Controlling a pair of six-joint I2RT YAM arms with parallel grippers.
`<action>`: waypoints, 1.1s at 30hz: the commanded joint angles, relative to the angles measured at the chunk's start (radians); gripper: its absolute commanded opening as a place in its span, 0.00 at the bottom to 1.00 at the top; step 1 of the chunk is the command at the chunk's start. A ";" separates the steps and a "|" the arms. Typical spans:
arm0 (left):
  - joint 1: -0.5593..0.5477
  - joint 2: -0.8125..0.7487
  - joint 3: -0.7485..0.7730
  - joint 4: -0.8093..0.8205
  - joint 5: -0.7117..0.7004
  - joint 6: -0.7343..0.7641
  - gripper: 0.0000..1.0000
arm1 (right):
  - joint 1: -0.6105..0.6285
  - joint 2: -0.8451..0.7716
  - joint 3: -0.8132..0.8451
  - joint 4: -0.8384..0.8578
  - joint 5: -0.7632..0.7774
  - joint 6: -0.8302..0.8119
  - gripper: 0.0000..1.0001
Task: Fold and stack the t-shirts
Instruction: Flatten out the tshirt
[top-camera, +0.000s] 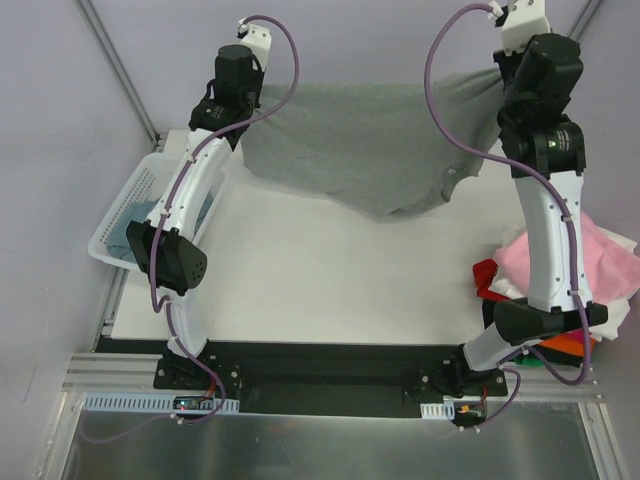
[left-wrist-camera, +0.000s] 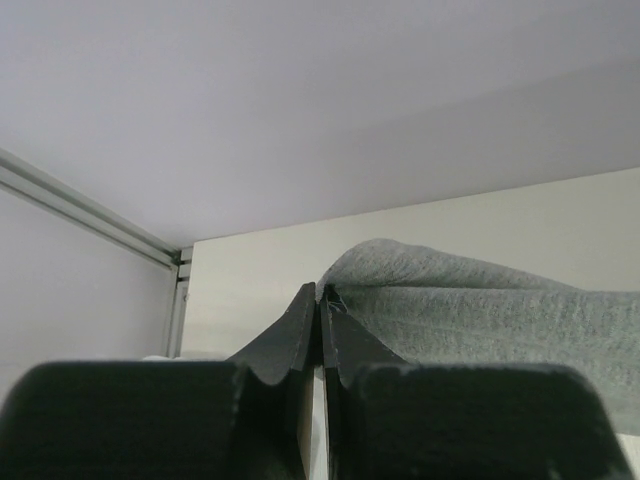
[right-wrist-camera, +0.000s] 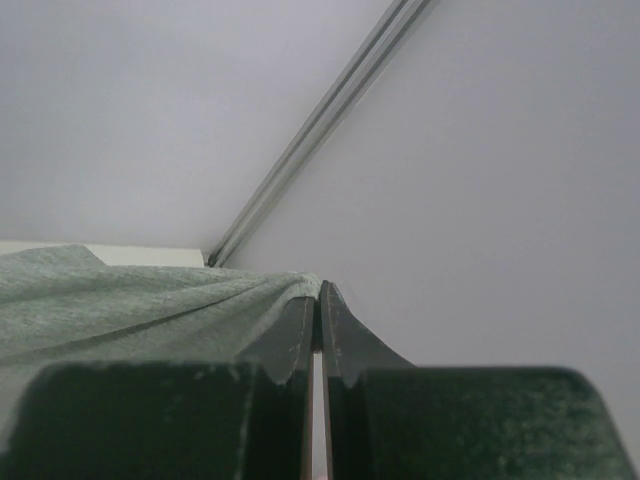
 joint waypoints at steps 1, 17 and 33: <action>0.013 -0.065 0.016 0.082 -0.053 -0.017 0.00 | 0.010 -0.070 0.017 0.162 -0.012 -0.038 0.01; 0.013 -0.126 -0.026 0.186 -0.064 0.020 0.00 | 0.066 -0.156 0.017 0.309 -0.066 -0.135 0.01; -0.044 -0.461 -0.231 0.200 -0.001 0.072 0.00 | 0.216 -0.315 0.056 0.292 -0.049 -0.185 0.01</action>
